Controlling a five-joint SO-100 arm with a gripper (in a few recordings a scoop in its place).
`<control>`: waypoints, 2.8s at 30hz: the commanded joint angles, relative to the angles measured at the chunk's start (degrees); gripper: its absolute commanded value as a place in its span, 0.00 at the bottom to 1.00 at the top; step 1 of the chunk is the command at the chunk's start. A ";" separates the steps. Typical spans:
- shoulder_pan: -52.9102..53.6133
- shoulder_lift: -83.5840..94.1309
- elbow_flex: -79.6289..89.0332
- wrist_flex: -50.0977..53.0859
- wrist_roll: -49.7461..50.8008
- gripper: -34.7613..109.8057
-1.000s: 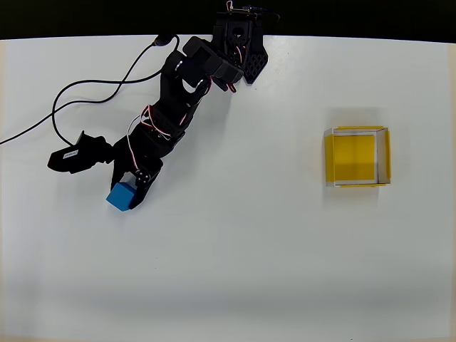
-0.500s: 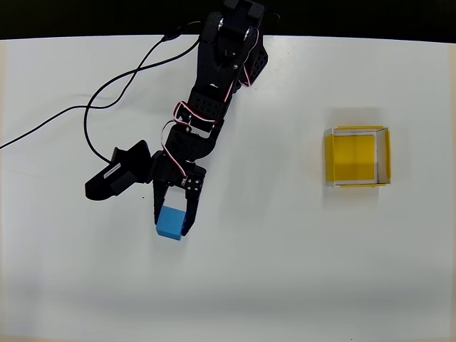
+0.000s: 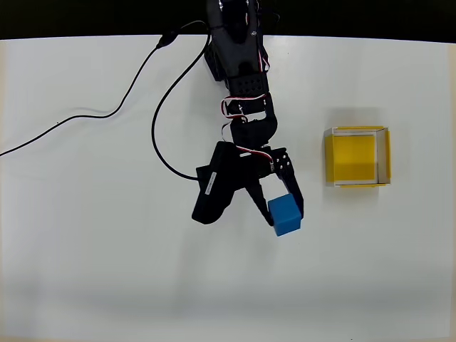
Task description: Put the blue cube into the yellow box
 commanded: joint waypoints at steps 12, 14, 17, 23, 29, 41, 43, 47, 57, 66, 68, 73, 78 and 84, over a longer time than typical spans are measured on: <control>-25.75 1.93 1.32 -0.97 1.49 0.38; -26.98 -0.44 0.53 -0.97 2.11 0.38; -28.13 -3.69 -0.79 -0.62 3.34 0.38; -28.65 -9.32 -4.22 1.05 6.42 0.38; -29.18 -13.97 -6.68 1.67 9.05 0.38; -30.85 -18.90 -7.65 1.23 12.48 0.45; -31.11 -18.98 -7.21 1.58 12.83 0.47; -31.29 -18.19 -6.42 1.05 12.66 0.48; -23.82 -7.91 -13.80 11.51 5.45 0.38; -6.68 -0.26 -13.97 22.50 1.05 0.27; -2.64 1.67 -12.48 25.49 0.44 0.25; 5.54 8.35 -6.42 31.03 0.26 0.24; 11.25 17.49 2.46 37.35 -0.70 0.24; 17.40 30.06 13.10 43.86 -1.85 0.24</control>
